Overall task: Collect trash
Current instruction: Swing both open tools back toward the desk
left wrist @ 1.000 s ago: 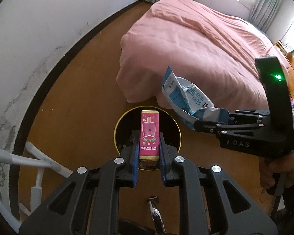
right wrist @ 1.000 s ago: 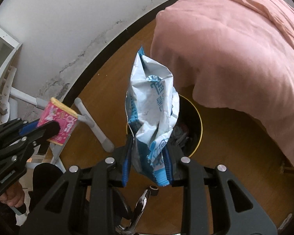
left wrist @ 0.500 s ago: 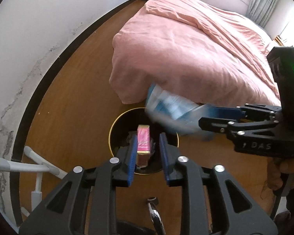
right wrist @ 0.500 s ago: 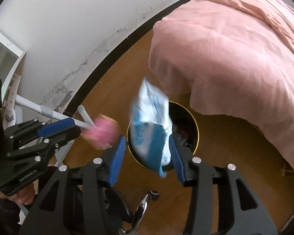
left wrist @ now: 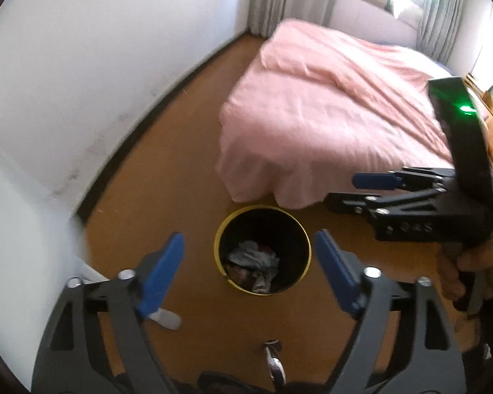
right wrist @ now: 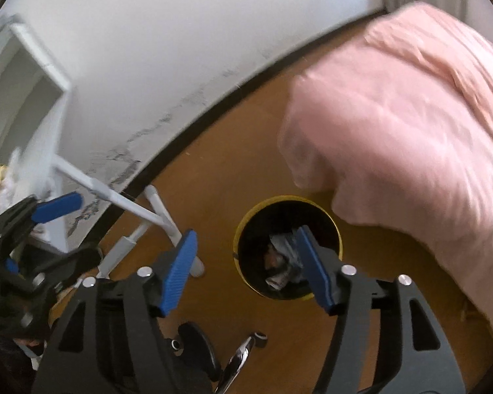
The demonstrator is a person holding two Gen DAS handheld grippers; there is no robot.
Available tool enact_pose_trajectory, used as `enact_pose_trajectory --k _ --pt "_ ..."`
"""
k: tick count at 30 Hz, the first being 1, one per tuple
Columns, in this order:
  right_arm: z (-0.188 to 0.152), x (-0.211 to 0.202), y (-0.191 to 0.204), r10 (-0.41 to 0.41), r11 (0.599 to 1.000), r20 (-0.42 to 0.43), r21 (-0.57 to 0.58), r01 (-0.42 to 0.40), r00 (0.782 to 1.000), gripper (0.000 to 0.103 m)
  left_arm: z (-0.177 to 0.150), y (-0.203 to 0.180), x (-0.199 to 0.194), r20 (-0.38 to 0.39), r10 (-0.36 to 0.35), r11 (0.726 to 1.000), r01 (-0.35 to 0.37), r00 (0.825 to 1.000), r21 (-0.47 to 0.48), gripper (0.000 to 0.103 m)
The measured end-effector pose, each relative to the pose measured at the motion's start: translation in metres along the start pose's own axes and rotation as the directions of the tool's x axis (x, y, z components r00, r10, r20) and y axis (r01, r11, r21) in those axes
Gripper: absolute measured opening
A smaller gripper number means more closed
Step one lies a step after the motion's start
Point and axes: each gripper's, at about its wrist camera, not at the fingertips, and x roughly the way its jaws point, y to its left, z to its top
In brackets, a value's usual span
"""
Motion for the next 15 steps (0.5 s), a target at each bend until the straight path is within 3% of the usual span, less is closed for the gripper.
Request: enact_pose_trajectory --k 4,8,11,12,15 --pt "0.019 -0.025 0.064 0.074 0.990 0.058 -0.123 -0.066 0.996 0.067 -0.018 0.026 -0.078 0.105 0.108 0.994 -0.104 0.989 -0.040 0.092" --pt "0.029 -0.030 0.150 0.199 0.948 0.056 -0.266 -0.177 0.978 0.069 -0.054 0.076 -0.144 0.136 0.262 0.958 -0.240 0.956 -0.158 0.093" --pt "0.028 -0.024 0.218 0.273 0.894 0.021 -0.374 -0.246 0.962 0.069 -0.093 0.125 -0.186 0.090 0.405 0.888 -0.368 0.910 -0.276 0.093" --pt "0.027 -0.022 0.240 0.293 0.874 0.006 -0.408 -0.265 0.956 0.069 -0.114 0.146 -0.205 0.058 0.462 0.845 -0.420 0.885 -0.331 0.093" --pt "0.016 -0.018 0.311 0.349 0.797 -0.045 -0.511 -0.322 0.936 0.069 -0.158 0.186 -0.243 -0.006 0.533 0.759 -0.482 0.846 -0.437 0.093"
